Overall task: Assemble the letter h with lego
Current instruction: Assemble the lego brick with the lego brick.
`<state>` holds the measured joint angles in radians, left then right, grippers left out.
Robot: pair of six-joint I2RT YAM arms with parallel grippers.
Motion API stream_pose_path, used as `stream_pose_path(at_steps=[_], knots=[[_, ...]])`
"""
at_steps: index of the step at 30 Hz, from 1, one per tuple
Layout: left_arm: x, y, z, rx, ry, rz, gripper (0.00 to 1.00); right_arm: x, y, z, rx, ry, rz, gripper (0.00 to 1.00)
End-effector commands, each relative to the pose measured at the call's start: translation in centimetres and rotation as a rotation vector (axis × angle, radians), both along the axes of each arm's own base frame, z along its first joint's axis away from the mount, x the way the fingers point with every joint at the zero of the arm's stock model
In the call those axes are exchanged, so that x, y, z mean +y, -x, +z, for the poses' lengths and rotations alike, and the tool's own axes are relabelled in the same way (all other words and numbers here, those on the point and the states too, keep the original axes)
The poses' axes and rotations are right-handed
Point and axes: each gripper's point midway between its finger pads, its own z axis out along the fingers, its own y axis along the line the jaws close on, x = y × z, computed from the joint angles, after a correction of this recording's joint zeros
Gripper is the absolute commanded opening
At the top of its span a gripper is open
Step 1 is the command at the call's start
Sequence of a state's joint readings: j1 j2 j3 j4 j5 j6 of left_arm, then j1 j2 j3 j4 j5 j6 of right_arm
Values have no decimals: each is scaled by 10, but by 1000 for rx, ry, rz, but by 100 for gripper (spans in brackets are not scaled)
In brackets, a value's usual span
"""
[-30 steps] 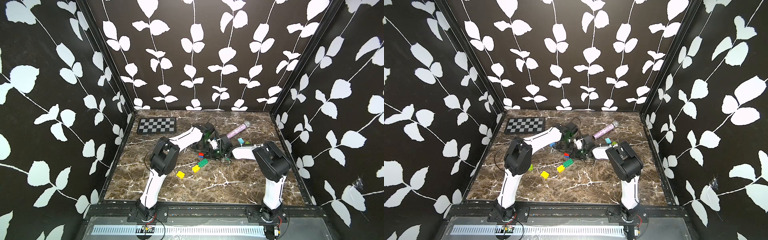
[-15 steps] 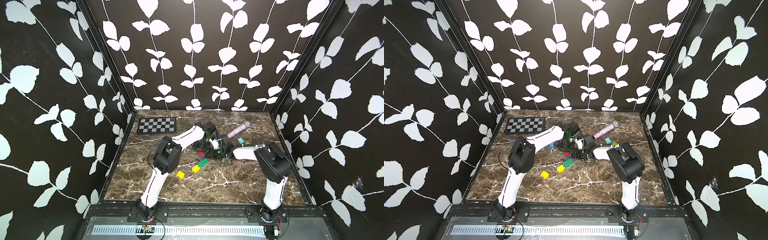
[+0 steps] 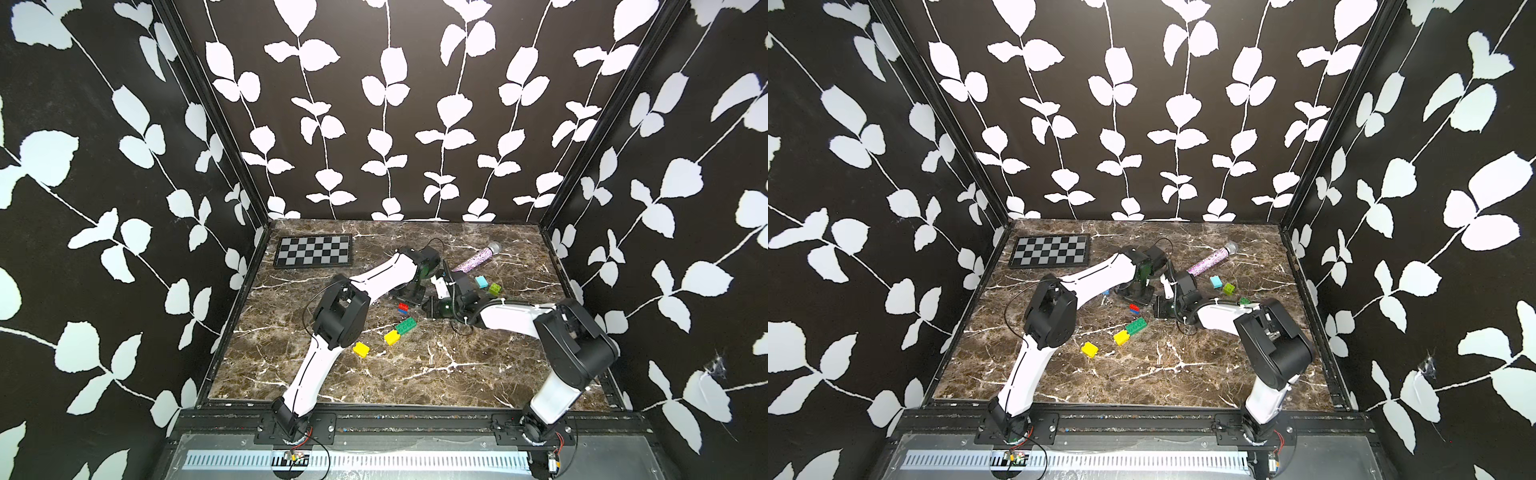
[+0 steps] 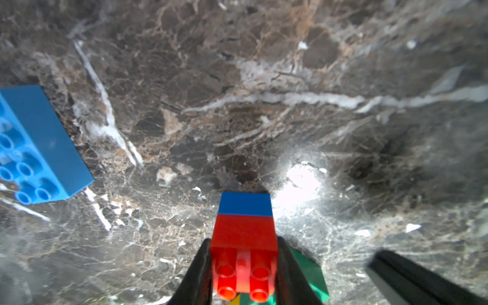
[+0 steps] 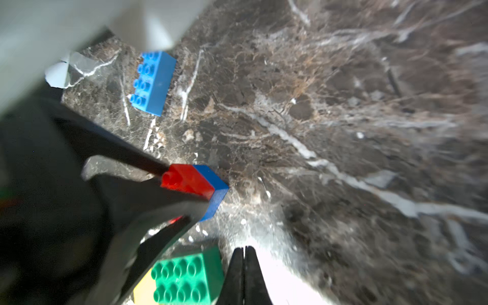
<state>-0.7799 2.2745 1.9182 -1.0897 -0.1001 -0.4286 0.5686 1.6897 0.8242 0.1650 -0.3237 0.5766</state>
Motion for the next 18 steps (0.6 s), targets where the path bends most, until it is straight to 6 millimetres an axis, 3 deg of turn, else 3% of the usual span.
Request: stream_pose_path(at_steps=[1,4,5,11,18], knots=[[27,24,-65,150,-26,115,0,-6,-9,22,-108,2,-37,0],[44,23,-56,133,-47,158,0,-14,-9,20,-123,33,-64,1],[48,24,-53,127,-67,160,0,-17,-10,29,-147,29,-76,3],[58,21,-46,93,-65,206,14,-22,-10,34,-170,37,-93,12],[81,4,-24,33,-80,262,21,-24,-10,33,-173,48,-98,24]])
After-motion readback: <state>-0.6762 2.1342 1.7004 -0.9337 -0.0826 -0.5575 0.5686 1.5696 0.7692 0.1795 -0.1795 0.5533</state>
